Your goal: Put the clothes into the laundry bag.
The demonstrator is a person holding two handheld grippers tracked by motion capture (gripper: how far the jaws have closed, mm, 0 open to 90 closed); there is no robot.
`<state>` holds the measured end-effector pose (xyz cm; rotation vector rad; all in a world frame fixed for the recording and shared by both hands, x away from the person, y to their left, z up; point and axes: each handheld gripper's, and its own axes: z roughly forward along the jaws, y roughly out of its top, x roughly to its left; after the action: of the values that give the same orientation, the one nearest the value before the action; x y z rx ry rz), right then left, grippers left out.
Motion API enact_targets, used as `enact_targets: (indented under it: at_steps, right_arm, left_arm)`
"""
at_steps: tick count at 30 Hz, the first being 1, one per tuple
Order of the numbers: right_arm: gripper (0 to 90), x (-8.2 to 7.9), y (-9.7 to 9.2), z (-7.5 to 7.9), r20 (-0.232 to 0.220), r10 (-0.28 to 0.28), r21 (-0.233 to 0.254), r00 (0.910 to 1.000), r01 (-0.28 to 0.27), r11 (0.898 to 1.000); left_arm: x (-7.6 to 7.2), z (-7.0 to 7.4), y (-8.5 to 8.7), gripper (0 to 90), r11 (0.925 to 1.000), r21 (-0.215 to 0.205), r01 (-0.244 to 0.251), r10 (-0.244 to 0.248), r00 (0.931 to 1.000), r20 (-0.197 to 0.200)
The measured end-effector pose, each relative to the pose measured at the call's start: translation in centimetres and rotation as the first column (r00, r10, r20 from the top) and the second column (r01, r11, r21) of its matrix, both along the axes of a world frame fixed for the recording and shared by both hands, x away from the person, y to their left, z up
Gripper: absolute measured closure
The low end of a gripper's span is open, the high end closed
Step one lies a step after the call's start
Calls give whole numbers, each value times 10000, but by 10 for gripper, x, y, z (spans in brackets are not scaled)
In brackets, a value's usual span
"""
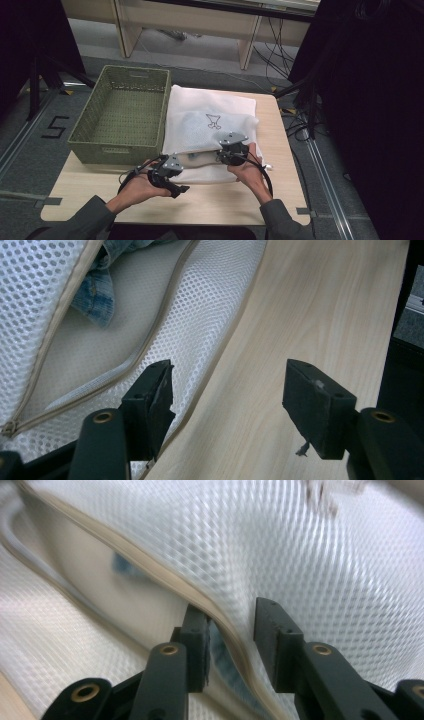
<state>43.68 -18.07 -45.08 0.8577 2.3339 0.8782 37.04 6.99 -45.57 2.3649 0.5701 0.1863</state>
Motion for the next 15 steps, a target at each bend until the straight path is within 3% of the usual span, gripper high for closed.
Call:
enact_targets:
  at_steps: [2, 3, 4, 6, 7, 8, 11, 14, 15]
  right_arm:
    - [744, -2, 1, 2, 183, -46, 250, 9998, 42, 9997]
    - [800, -2, 0, 2, 265, 9, 347, 9996, -18, 9994]
    - [842, -2, 0, 2, 122, -82, 326, 9999, 78, 9994]
    - [862, -2, 1, 0, -328, -104, 78, 9994, 106, 9999]
    - [866, -3, 3, -4, -624, -158, -80, 9979, 153, 9999]
    - [867, -2, 5, -12, -1155, -88, -369, 9933, 46, 9993]
    - [867, 2, 7, -39, -2086, -288, -1007, 9776, 78, 9949]
    - [869, 8, 5, -43, -2167, -391, -988, 9754, 179, 9949]
    - [868, 9, 5, -43, -1990, -459, -1091, 9789, 244, 9937]
  left_arm:
    - [0, 1, 2, 351, 10000, 14, 38, -38, 9999, 136]
    - [-1, 1, 1, 348, 9997, -151, -212, 212, 9998, -2]
    - [-1, 0, 2, 345, 9987, -368, -338, 342, 9994, 99]
    - [-2, 0, 4, 338, 9976, -413, -563, 562, 9984, -41]
    - [0, 1, 8, 335, 9990, -199, -404, 404, 9992, -6]
    - [0, 0, 7, 333, 9970, -435, -643, 643, 9979, -13]
    - [1, -2, 12, 326, 9964, -288, -794, 791, 9968, -100]
    - [1, -3, 14, 323, 9955, -361, -873, 867, 9961, -179]
    - [2, -3, 14, 322, 9967, -238, -771, 769, 9970, -76]
